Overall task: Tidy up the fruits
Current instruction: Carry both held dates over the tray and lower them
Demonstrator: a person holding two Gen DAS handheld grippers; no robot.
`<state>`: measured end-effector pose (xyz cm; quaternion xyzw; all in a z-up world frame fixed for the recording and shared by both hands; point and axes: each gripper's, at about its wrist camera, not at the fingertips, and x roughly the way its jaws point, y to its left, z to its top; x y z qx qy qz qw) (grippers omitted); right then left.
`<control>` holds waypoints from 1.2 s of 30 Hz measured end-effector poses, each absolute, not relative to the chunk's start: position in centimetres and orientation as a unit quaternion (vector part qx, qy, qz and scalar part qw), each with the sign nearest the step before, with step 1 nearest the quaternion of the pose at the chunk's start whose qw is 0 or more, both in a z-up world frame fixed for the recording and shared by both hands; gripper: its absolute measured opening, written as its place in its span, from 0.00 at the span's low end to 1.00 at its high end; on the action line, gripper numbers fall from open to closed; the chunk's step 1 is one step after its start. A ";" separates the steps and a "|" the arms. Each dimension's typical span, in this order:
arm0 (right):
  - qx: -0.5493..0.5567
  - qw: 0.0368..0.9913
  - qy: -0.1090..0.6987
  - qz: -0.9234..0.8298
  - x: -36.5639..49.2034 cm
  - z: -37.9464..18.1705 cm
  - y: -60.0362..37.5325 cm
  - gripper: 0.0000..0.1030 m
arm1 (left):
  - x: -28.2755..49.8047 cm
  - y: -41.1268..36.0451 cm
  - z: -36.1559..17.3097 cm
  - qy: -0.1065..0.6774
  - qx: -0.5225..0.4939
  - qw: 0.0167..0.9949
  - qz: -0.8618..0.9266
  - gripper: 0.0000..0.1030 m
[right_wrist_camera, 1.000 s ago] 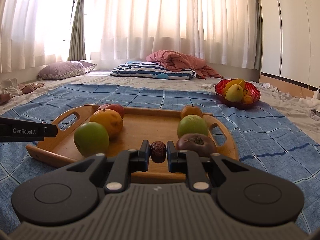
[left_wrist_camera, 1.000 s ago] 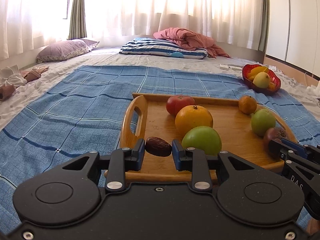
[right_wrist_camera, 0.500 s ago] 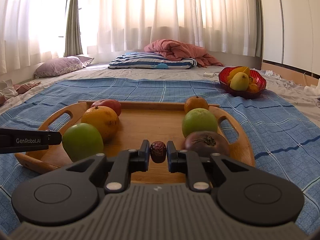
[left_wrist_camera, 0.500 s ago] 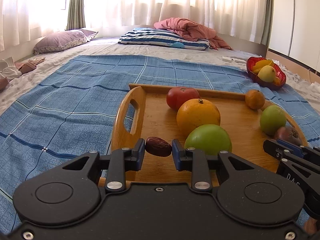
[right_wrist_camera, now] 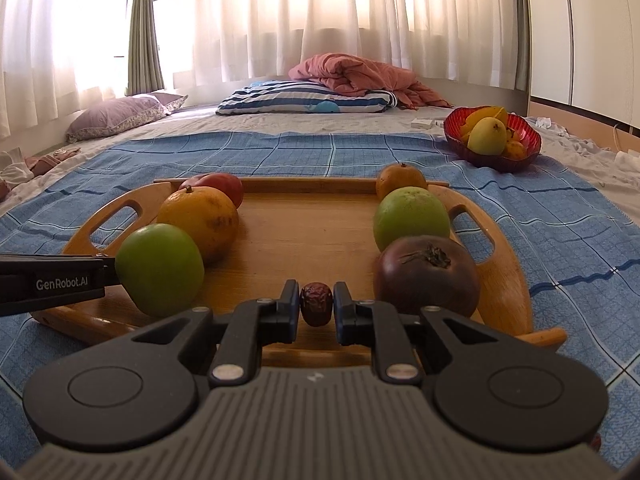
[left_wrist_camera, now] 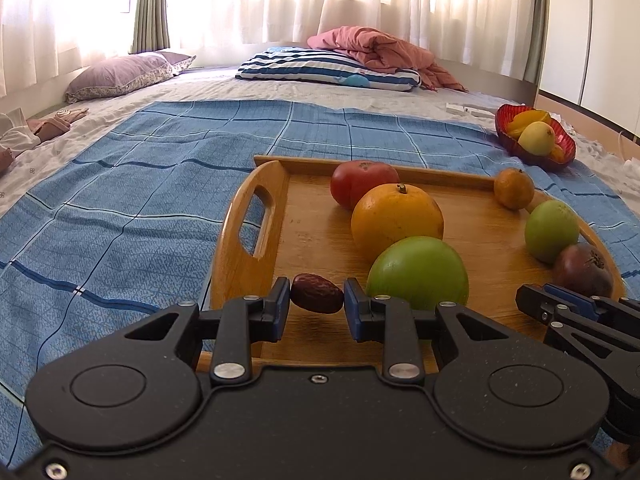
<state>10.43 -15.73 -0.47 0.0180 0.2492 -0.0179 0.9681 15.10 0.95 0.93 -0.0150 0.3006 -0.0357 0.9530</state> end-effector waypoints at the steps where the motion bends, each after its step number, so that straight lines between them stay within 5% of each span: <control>1: 0.018 0.968 0.250 -0.018 10.5 -0.5 -15.7 0.21 | 15.2 1.0 0.9 0.301 -0.015 0.953 -0.036 0.27; 25: 0.017 0.966 0.257 -0.021 10.8 -1.0 -15.4 0.22 | 15.2 0.9 0.2 0.309 -0.011 0.950 -0.033 0.28; 36: 0.019 0.970 0.244 -0.014 10.1 -0.6 -15.5 0.43 | 14.9 1.2 0.6 0.309 -0.017 0.951 -0.030 0.46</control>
